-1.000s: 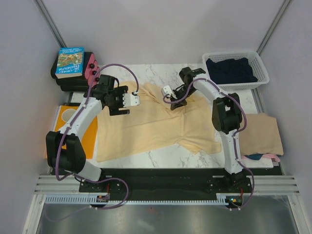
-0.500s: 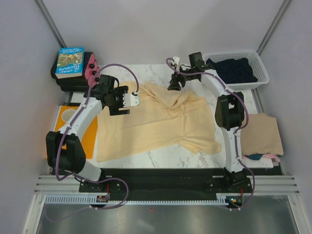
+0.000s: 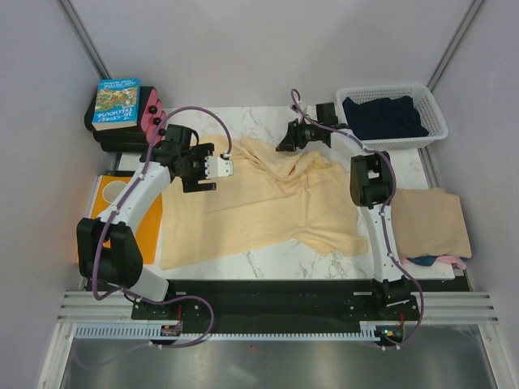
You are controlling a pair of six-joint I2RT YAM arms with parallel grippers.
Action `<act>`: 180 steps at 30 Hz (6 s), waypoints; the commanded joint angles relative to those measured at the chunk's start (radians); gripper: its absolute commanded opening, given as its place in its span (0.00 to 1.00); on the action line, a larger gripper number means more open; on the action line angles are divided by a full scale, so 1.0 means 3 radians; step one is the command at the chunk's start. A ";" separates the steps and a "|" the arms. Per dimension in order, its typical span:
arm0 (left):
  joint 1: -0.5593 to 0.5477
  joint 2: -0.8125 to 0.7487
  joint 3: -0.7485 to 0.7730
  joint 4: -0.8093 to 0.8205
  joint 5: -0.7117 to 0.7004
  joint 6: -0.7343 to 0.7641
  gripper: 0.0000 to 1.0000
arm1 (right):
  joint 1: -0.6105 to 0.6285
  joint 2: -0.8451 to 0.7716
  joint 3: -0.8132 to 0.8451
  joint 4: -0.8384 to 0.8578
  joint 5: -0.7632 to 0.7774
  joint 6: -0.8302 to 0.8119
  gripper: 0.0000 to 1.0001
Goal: Fold and stack the t-shirts
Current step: Flatten out the tshirt
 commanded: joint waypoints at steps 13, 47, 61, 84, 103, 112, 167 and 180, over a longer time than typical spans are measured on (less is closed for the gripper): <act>-0.0016 -0.0079 0.0001 0.0102 0.0099 -0.0050 0.90 | -0.0024 -0.0363 -0.0330 -0.0198 0.0071 -0.0061 0.53; -0.0026 -0.0120 -0.0117 0.0224 0.0243 -0.0122 0.90 | 0.0354 -0.0552 0.0192 -0.0390 0.1523 -0.1007 0.00; -0.0046 -0.0084 -0.0158 0.0311 0.0376 -0.0275 0.90 | 0.0544 -0.0284 -0.0034 0.1723 0.3011 -0.3705 0.00; -0.0205 0.0018 -0.0061 0.0332 0.0483 -0.0336 0.90 | 0.0528 -0.0465 -0.0320 0.2502 0.4561 -0.3386 0.98; -0.0241 0.0156 -0.0101 0.0695 -0.0023 -0.0383 0.75 | 0.0135 -0.1196 -0.0426 -0.0320 0.3524 -0.1979 0.00; -0.0231 0.0575 0.0006 0.1083 -0.0625 -0.0489 0.17 | 0.0099 -0.1059 -0.0315 -0.1057 0.2839 -0.1954 0.00; 0.0097 0.0954 0.0118 0.0651 -0.1031 -0.0526 0.02 | -0.0014 -0.0874 -0.0249 -0.2075 0.3958 -0.2230 0.02; 0.0163 0.1266 -0.0096 -0.0154 -0.0478 -0.0674 0.02 | -0.0014 -0.0951 -0.0376 -0.2366 0.3600 -0.2332 0.00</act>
